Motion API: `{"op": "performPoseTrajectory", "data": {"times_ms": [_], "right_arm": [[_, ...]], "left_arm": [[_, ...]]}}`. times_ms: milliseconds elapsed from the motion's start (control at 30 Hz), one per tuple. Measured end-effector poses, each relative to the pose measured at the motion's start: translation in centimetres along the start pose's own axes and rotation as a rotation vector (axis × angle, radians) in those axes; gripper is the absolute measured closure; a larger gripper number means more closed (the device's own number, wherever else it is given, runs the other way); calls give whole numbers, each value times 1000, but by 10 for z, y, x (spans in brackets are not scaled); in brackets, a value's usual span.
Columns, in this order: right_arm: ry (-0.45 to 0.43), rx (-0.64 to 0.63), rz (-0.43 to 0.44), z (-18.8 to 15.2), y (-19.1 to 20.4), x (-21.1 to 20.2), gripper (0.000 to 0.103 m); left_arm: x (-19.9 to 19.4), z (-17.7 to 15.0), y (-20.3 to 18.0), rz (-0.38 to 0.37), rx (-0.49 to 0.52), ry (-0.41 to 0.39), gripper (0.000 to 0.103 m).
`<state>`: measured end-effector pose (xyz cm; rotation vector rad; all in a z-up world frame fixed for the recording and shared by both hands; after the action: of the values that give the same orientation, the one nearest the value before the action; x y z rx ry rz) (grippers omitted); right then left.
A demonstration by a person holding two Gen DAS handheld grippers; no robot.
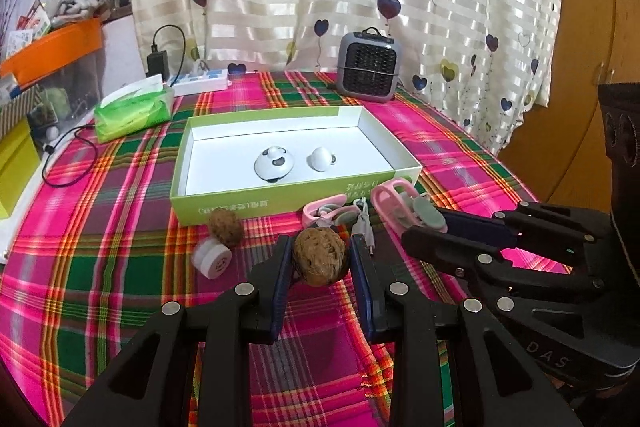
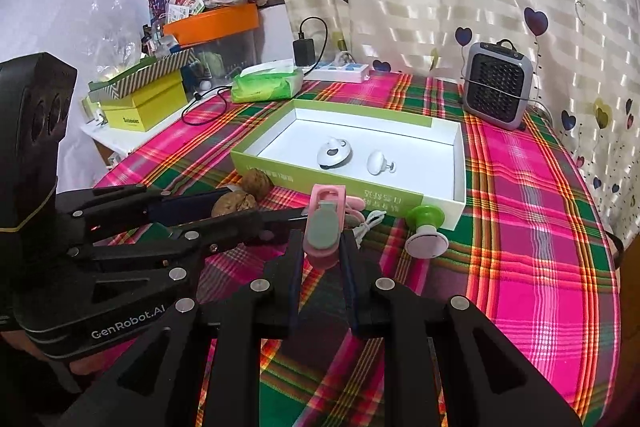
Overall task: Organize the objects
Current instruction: 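Close the left tool on the walnut while the right tool grasps the pink clip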
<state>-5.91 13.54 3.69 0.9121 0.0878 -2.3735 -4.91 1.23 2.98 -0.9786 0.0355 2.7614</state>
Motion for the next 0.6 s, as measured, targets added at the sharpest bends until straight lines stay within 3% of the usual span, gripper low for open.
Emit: {"op": "performPoseTrajectory", "data": {"times_ms": [367,600], "right_arm": [[6,-1,11,5,1,10,84],[8,3,13,5,-3,12,84]], "left_arm": [[4,1,3,-8,-11,5,76],[12,2,2,-53,-40,23,76]]}}
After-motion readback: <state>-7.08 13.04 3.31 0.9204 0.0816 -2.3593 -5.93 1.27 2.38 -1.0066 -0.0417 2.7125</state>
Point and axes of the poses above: each gripper's, at about its wrist camera, not at the fingertips, and x roughly the way its jaws point, y to its left, z to its top, the point moved 3 cm from there along x, roughly the way its jaws point, and after that the axes turned 5 degrees about x, right-handed, at the moved point
